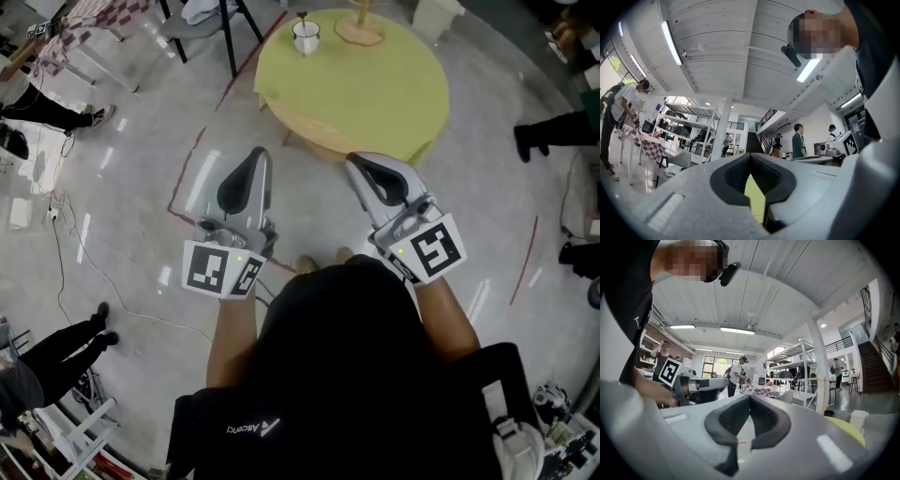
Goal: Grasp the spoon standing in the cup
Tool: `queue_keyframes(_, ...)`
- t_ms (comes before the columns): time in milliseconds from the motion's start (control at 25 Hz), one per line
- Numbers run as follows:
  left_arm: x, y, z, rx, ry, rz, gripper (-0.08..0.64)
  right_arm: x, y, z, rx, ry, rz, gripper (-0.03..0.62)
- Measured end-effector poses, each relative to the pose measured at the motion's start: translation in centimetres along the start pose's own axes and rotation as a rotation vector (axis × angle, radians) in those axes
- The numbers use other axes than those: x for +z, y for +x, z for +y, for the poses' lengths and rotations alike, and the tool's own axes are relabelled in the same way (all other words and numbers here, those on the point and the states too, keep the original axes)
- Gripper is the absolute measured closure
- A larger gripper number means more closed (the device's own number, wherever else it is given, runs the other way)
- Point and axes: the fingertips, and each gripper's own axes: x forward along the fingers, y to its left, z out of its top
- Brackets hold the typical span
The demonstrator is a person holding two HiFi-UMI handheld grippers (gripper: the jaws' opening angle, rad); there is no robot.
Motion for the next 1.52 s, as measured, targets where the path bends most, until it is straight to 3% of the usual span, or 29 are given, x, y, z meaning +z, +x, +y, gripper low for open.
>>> queue_keyframes(240,-0.2,0.9,3.5,-0.043,-0.014,0.001,0.549,-0.4,2.4,0.5,-0.034,-0.018,0.037,0.589)
queue_keyframes(480,-1.1,5.0,7.1,-0.062,-0.011,0.010,0.549,-1.1,6.0,-3.0,-0.062,-0.015,0.030,0.589)
queue_keyframes(760,-2.6,14.2,10.2,-0.069,0.001,0.042,0.549,-1.1,11.1,-12.2,-0.075,-0.029,0.016,0.589)
queue_keyframes(1120,-6.4,27.5,15.7,-0.046,0.006,0.147,0.549,-1.4,18.2,-23.0,-0.035,0.040,0.013,0.589)
queue_keyframes(1520,-11.1,37.0,20.3,-0.072,-0.027,0.262,0.546,-2.7,21.5,-29.2,-0.041,0.075,0.053,0.589)
